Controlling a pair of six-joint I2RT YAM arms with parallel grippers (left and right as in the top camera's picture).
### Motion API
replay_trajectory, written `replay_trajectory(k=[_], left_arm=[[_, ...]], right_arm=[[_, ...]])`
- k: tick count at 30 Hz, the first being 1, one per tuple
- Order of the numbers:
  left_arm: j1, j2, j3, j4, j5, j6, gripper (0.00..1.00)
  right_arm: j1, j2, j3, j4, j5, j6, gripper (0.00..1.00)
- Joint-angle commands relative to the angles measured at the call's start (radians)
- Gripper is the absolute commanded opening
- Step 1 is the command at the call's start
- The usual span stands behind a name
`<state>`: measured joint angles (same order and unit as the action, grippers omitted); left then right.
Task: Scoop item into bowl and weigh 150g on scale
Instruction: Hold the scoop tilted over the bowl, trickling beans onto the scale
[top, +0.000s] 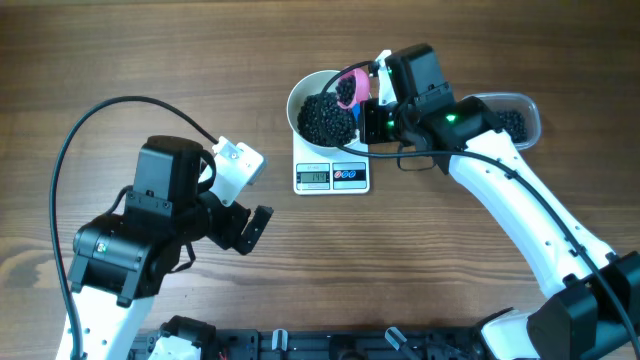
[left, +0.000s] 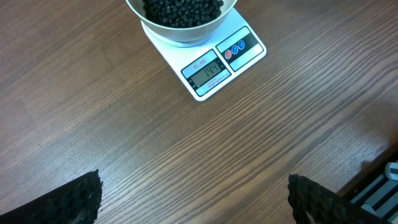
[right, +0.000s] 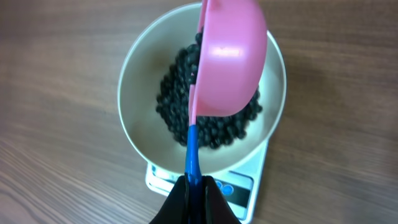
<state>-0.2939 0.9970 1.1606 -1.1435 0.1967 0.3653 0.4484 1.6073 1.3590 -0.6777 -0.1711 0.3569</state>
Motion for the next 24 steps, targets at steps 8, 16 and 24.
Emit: replay_trajectory(k=[8, 16, 24], left_arm=[[0.007, 0.000, 0.018, 0.002, 0.016, 0.020, 1.00], [0.007, 0.000, 0.018, 0.002, 0.016, 0.021, 1.00], [0.007, 0.000, 0.018, 0.002, 0.016, 0.020, 1.00]], right_arm=[[0.003, 0.019, 0.014, 0.002, -0.018, -0.022, 0.04], [0.003, 0.022, 0.014, 0.010, -0.029, 0.038, 0.04], [0.002, 0.022, 0.014, 0.011, -0.035, 0.065, 0.04]])
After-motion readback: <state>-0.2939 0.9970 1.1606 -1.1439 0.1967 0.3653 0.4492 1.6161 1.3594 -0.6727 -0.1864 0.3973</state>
